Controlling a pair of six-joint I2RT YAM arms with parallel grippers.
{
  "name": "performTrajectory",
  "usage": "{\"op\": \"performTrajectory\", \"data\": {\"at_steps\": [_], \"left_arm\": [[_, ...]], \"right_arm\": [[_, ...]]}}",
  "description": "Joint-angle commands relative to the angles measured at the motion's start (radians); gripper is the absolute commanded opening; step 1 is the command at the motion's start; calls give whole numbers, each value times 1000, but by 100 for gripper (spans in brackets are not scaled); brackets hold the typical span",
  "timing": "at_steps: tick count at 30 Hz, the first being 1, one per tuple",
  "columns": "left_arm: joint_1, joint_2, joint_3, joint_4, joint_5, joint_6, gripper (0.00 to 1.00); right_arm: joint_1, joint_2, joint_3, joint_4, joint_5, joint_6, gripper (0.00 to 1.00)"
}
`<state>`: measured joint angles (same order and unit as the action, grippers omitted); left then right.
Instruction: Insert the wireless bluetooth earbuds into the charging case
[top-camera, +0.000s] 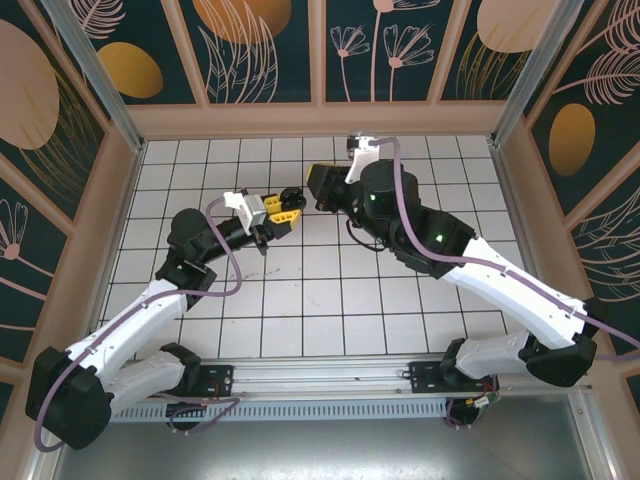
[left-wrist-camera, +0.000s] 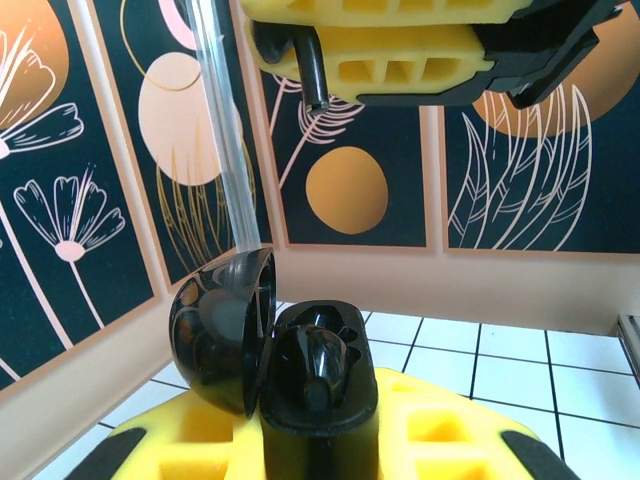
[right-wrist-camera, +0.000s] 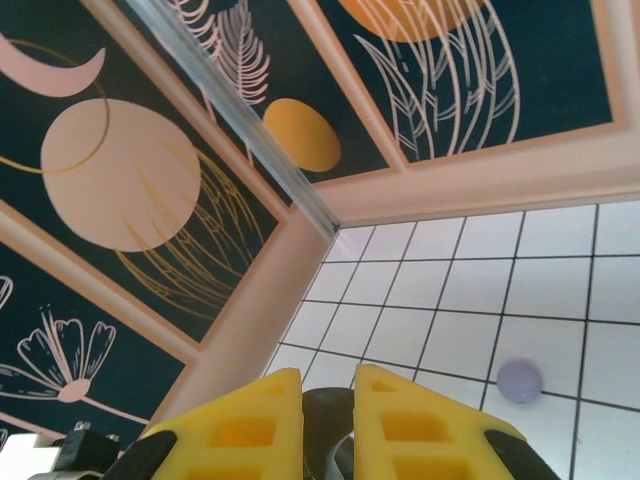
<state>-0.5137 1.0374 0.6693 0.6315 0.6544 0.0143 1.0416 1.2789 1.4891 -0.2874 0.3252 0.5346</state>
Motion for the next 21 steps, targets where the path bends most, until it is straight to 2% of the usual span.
{"op": "performTrajectory", "data": {"at_steps": [1,9,21], "left_arm": [[-6,6,34,11,30,-14,0],[-6,3,48,-6,30,-6,0],[-6,0,55,-32,28,8,0]], "right_arm": [[18,12,-21,94,-18,-45,15],[42,51,-31,100,-9,-38,15],[96,1,-104,138,50,-62,14]]}}
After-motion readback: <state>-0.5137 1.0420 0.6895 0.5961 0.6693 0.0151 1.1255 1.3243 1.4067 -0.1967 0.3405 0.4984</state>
